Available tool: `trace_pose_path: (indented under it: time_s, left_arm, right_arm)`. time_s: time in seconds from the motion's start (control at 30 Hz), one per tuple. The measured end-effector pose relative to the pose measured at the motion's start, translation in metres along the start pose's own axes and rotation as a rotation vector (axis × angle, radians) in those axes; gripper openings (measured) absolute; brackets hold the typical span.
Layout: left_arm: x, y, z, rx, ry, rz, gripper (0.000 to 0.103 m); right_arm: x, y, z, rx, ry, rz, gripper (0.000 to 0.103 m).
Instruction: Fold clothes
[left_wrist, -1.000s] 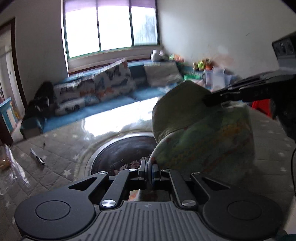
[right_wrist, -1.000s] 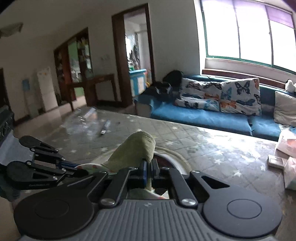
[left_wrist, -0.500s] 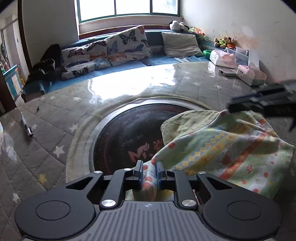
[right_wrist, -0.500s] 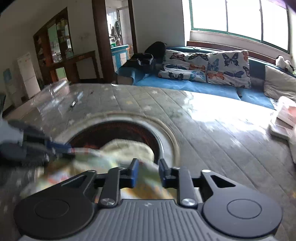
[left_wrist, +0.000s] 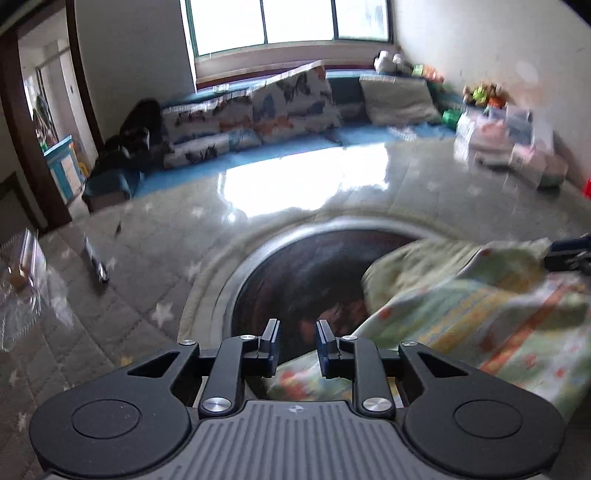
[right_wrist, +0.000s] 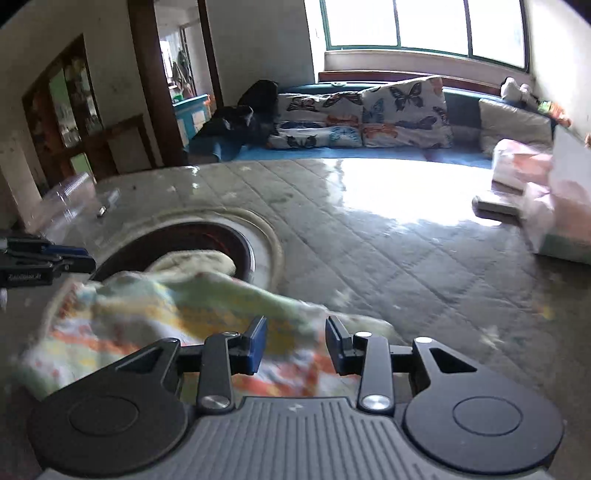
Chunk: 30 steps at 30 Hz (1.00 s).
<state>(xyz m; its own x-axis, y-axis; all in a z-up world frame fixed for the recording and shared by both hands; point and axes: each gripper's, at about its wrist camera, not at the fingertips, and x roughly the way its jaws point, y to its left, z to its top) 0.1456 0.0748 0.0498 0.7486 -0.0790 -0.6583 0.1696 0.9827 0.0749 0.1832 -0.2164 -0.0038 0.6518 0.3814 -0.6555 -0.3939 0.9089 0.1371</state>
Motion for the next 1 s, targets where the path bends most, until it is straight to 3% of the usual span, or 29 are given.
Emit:
trace_pose_path:
  time_s: [0.17, 0.2, 0.23, 0.27, 0.43, 0.57, 0.63, 0.7, 0.77, 1.0]
  left_arm:
    - [-0.009, -0.032, 0.008, 0.017, -0.028, -0.148, 0.023]
    - [-0.008, -0.039, 0.009, 0.023, -0.027, -0.177, 0.023]
    - [-0.005, -0.045, 0.009, 0.032, -0.023, -0.198, 0.024]
    - [-0.001, -0.051, 0.009, 0.042, -0.017, -0.217, 0.024]
    - [0.022, -0.067, 0.007, 0.044, 0.016, -0.263, 0.024]
    - [0.038, -0.076, 0.006, 0.039, 0.04, -0.294, 0.025]
    - [0.044, -0.082, 0.003, 0.047, 0.042, -0.291, 0.026]
    - [0.041, -0.08, 0.002, 0.033, 0.038, -0.301, 0.026]
    - [0.035, -0.076, 0.001, 0.021, 0.03, -0.308, 0.027]
    - [0.011, -0.065, -0.009, 0.009, -0.003, -0.288, 0.028]
  right_arm:
    - [0.017, -0.001, 0.0, 0.024, 0.013, -0.007, 0.032]
    - [0.014, -0.001, -0.001, 0.032, 0.009, -0.005, 0.016]
    - [0.012, -0.002, -0.002, 0.039, 0.004, -0.002, 0.006]
    - [0.007, -0.002, -0.003, 0.041, -0.004, -0.004, 0.004]
    - [-0.02, -0.002, -0.007, 0.037, -0.063, -0.046, 0.004]
    - [-0.01, -0.01, -0.016, 0.067, -0.023, -0.097, 0.004]
    - [-0.005, -0.015, -0.018, 0.08, -0.012, -0.098, 0.007]
    - [-0.008, -0.015, -0.015, 0.076, -0.021, -0.101, 0.02]
    - [-0.015, -0.012, -0.012, 0.056, -0.04, -0.104, 0.02]
    - [-0.012, 0.032, 0.001, -0.073, -0.057, 0.059, 0.021]
